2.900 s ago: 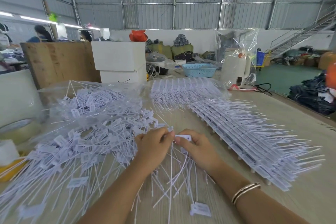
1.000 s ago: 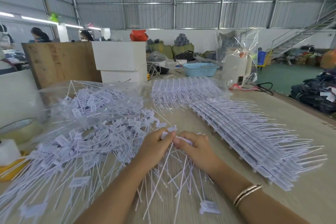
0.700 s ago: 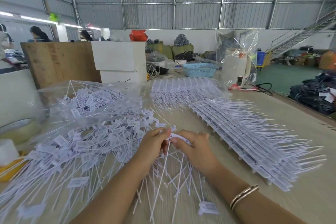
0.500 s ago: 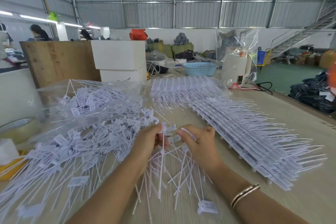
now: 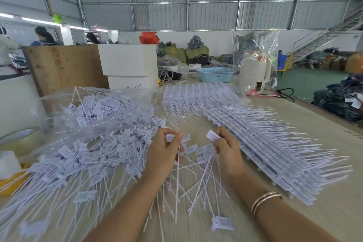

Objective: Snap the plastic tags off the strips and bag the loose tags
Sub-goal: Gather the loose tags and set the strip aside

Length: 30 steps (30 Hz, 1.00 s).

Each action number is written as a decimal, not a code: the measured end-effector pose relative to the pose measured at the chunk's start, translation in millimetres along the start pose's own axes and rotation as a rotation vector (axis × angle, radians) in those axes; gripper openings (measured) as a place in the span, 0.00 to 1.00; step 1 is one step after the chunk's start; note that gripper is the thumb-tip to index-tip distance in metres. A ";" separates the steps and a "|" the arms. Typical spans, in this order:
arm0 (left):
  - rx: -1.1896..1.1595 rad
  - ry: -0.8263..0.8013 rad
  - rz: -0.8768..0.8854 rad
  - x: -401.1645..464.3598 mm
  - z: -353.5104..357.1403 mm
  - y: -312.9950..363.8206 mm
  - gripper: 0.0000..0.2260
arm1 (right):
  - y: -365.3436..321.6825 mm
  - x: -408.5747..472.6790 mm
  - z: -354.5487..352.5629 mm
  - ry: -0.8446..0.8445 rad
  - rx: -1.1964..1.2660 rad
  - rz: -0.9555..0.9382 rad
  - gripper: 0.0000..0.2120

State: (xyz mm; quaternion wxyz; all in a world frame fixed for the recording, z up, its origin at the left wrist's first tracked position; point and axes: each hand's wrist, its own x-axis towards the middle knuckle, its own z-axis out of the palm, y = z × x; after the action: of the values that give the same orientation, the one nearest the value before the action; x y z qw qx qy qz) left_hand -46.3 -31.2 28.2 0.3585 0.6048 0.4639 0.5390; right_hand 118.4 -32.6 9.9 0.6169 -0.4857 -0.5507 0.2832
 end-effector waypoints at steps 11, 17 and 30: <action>0.868 -0.283 0.267 -7.3 7.5 -12.4 0.29 | -4.6 3.5 0.5 0.132 -0.323 0.044 0.18; 1.147 -0.022 0.265 -2.8 0.7 -2.3 0.16 | -23.2 0.2 -23.0 -0.169 -0.890 0.251 0.24; 0.899 -0.171 -0.004 -11.1 2.5 3.2 0.20 | -22.2 -11.9 -4.6 -0.294 0.201 0.359 0.41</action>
State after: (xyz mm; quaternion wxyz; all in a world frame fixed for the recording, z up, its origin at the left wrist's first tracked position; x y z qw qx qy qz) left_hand -43.1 -42.5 27.2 0.0984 0.7416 0.6218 0.2317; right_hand 115.9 -52.5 25.7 0.5154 -0.4655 -0.5086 0.5089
